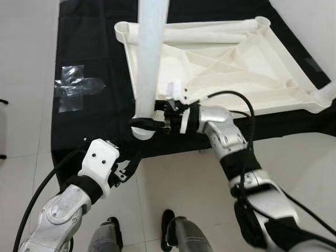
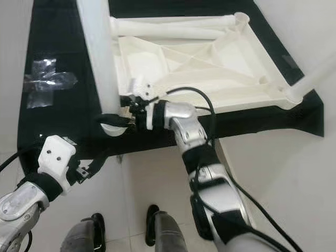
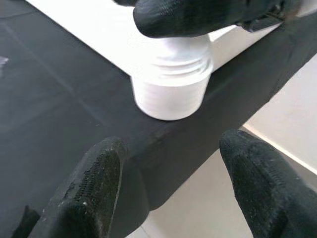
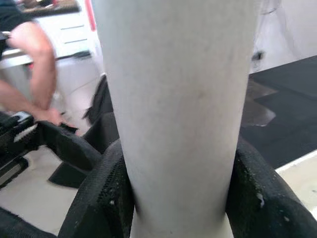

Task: Building children table

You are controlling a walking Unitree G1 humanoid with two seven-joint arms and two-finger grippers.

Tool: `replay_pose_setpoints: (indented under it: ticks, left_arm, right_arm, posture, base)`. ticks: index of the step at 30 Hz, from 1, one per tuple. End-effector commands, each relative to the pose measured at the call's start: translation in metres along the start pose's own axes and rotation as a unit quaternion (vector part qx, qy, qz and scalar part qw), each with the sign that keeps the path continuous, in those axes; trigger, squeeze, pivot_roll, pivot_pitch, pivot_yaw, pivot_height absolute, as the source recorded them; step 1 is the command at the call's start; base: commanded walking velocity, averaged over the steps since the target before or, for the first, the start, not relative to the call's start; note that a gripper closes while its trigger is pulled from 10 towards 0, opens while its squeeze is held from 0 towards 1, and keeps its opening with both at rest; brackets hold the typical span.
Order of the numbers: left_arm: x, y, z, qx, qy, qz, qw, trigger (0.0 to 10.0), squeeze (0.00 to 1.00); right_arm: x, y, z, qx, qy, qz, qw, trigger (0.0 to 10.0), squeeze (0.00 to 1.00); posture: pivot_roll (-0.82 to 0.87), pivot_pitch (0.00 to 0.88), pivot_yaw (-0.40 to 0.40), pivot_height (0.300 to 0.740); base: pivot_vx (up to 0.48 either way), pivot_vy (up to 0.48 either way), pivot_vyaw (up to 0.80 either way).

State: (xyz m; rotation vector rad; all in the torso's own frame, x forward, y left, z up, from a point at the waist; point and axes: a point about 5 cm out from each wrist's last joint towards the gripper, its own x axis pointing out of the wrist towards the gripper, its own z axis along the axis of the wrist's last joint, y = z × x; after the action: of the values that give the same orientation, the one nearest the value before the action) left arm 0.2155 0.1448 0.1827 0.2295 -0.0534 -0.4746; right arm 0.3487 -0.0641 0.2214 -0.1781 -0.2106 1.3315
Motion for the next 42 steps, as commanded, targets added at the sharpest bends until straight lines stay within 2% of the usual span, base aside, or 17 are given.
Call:
replay_pose_setpoints:
  ticks: [1, 2, 3, 5, 8, 14, 15, 18, 19, 21, 22, 23, 26, 27, 28, 29, 42]
  left_arm:
    - [-0.003, -0.002, -0.003, -0.004, 0.010, -0.010, 1.000, 10.0, 0.00]
    - [-0.004, -0.001, -0.004, -0.006, 0.011, -0.011, 1.000, 10.0, 0.00]
    - [-0.004, -0.001, -0.004, -0.006, 0.011, -0.011, 1.000, 10.0, 0.00]
    - [-0.003, -0.003, -0.007, -0.008, 0.016, -0.020, 1.000, 10.0, 0.00]
    - [-0.001, -0.005, -0.007, -0.010, 0.016, -0.027, 0.999, 10.0, 0.00]
    - [0.001, -0.004, -0.005, -0.008, 0.010, -0.021, 1.000, 10.0, 0.00]
    - [0.001, -0.003, -0.005, -0.008, 0.009, -0.019, 1.000, 10.0, 0.00]
    - [0.001, -0.002, -0.005, -0.008, 0.009, -0.018, 1.000, 10.0, 0.00]
    - [0.002, -0.003, -0.005, -0.007, 0.009, -0.018, 1.000, 10.0, 0.00]
    - [0.002, -0.003, -0.006, -0.007, 0.009, -0.020, 1.000, 10.0, 0.00]
    - [0.003, -0.004, -0.006, -0.007, 0.009, -0.021, 1.000, 10.0, 0.00]
    - [0.004, -0.004, -0.006, -0.007, 0.008, -0.023, 1.000, 10.0, 0.00]
    - [0.005, -0.005, -0.006, -0.006, 0.007, -0.024, 1.000, 10.0, 0.00]
    - [0.005, -0.006, -0.005, -0.007, 0.007, -0.024, 1.000, 10.0, 0.00]
    - [0.005, -0.006, -0.005, -0.007, 0.007, -0.024, 1.000, 10.0, 0.00]
    - [0.006, -0.006, -0.005, -0.006, 0.006, -0.024, 1.000, 10.0, 0.00]
    - [0.007, -0.008, -0.004, -0.005, 0.000, -0.020, 1.000, 10.0, 0.00]
  right_arm:
    - [-0.006, 0.005, -0.019, 0.024, 0.027, -0.037, 0.999, 0.0, 0.00]
    - [-0.008, 0.001, -0.037, 0.045, 0.078, -0.239, 0.967, 0.0, 0.00]
    - [-0.008, 0.001, -0.037, 0.045, 0.078, -0.239, 0.967, 0.0, 0.00]
    - [0.010, 0.048, -0.050, 0.052, 0.112, -0.296, 0.947, 0.0, 0.00]
    - [0.024, 0.065, -0.046, 0.036, 0.103, -0.276, 0.955, 0.0, 0.00]
    - [0.029, 0.054, -0.048, 0.022, 0.106, -0.280, 0.954, 0.0, 0.00]
    - [0.031, 0.054, -0.047, 0.019, 0.104, -0.275, 0.956, 1.3, 0.00]
    - [0.031, 0.054, -0.046, 0.017, 0.102, -0.271, 0.957, 1.3, 0.00]
    - [0.034, 0.055, -0.043, 0.017, 0.092, -0.254, 0.963, 10.0, 0.00]
    - [0.035, 0.056, -0.040, 0.026, 0.074, -0.234, 0.969, 10.0, 0.00]
    - [0.037, 0.060, -0.035, 0.038, 0.061, -0.221, 0.973, 10.0, 0.28]
    - [0.038, 0.061, -0.026, 0.046, 0.031, -0.193, 0.980, 10.0, 1.00]
    - [0.037, 0.059, -0.012, 0.053, -0.010, -0.126, 0.991, 10.0, 1.00]
    - [0.035, 0.055, -0.007, 0.052, -0.020, -0.105, 0.993, 10.0, 0.85]
    - [0.035, 0.055, -0.007, 0.052, -0.020, -0.105, 0.993, 10.0, 0.85]
    - [0.031, 0.051, -0.005, 0.047, -0.023, -0.077, 0.996, 10.0, 0.00]
    - [0.017, 0.017, 0.007, -0.006, -0.005, 0.038, 0.999, 10.0, 0.00]
  posture:
    - [0.12, 0.328, -0.133, 0.740]
    - [0.10, 0.330, -0.123, 0.740]
    - [0.10, 0.330, -0.123, 0.740]
    - [0.09, 0.325, -0.113, 0.740]
    - [0.10, 0.319, -0.117, 0.740]
    - [0.11, 0.308, -0.122, 0.740]
    - [0.10, 0.305, -0.123, 0.740]
    - [0.10, 0.305, -0.123, 0.740]
    - [0.10, 0.302, -0.123, 0.740]
    - [0.10, 0.301, -0.124, 0.740]
    - [0.10, 0.300, -0.124, 0.740]
    - [0.10, 0.298, -0.124, 0.740]
    - [0.10, 0.294, -0.125, 0.740]
    - [0.11, 0.291, -0.126, 0.740]
    - [0.11, 0.291, -0.126, 0.740]
    - [0.11, 0.287, -0.132, 0.740]
    - [0.13, 0.273, -0.142, 0.740]
  base:
    - [0.000, 0.000, 0.00]
    - [0.000, 0.000, 0.00]
    - [0.000, 0.000, 0.00]
    - [0.000, 0.000, 0.00]
    - [0.000, 0.000, 0.00]
    - [0.000, 0.000, 0.00]
    - [0.000, 0.000, 0.00]
    - [0.000, 0.000, 0.00]
    - [0.000, 0.000, 0.00]
    - [0.000, 0.000, 0.00]
    - [0.000, 0.000, 0.00]
    - [0.000, 0.000, 0.00]
    - [0.000, 0.000, 0.00]
    - [0.000, 0.000, 0.00]
    - [0.000, 0.000, 0.00]
    - [0.000, 0.000, 0.00]
    - [0.000, 0.000, 0.00]
